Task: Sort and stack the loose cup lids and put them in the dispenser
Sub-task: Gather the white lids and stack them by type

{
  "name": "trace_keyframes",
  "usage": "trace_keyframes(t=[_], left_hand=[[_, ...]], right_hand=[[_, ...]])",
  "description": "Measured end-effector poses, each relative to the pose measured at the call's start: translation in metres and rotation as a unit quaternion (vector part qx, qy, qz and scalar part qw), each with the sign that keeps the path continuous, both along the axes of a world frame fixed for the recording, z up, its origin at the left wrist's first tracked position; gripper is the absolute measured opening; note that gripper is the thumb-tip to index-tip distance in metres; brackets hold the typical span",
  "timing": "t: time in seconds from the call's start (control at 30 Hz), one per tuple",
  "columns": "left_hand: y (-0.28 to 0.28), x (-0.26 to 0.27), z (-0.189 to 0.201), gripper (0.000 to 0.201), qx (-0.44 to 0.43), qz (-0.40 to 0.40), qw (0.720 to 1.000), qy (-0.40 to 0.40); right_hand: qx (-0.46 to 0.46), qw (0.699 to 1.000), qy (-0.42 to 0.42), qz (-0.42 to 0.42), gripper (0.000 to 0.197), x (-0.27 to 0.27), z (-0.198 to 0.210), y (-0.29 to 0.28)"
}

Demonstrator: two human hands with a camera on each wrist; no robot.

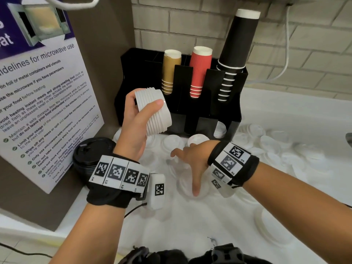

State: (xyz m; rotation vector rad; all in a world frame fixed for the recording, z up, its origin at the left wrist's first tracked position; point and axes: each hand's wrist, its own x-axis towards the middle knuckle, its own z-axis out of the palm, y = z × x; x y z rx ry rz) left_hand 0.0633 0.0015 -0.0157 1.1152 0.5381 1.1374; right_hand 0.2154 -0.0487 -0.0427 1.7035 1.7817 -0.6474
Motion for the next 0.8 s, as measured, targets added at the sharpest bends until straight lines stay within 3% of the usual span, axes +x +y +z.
trace_keyframes(t=[0.13,0.27,0.5,0.7,0.8], left_hand=[[-0.002,0.003,-0.002,0.045,-0.001,-0.004,1.000,0.006],[-0.003,0.005,-0.005,0.042,-0.009,-0.011,1.000,0.012],[-0.002,0.006,-0.004,0.044,-0.006,-0.019,1.000,0.018],[0.001,0.006,-0.004,0.045,-0.006,-0.030,0.999,0.020],[0.002,0.006,-0.004,0.047,-0.005,-0.035,0.999,0.021]], right_hand=[[0.091,0.995,0.025,-0.020,0.102,-0.005,-0.008,-0.001],[0.108,0.993,0.028,-0.047,0.076,-0.013,-0.018,0.003],[0.118,0.990,-0.005,-0.071,0.064,-0.021,-0.028,0.011],[0.043,0.995,0.005,-0.089,0.046,-0.021,-0.017,0.009],[0.032,0.995,0.024,-0.096,0.059,-0.009,-0.008,0.005]])
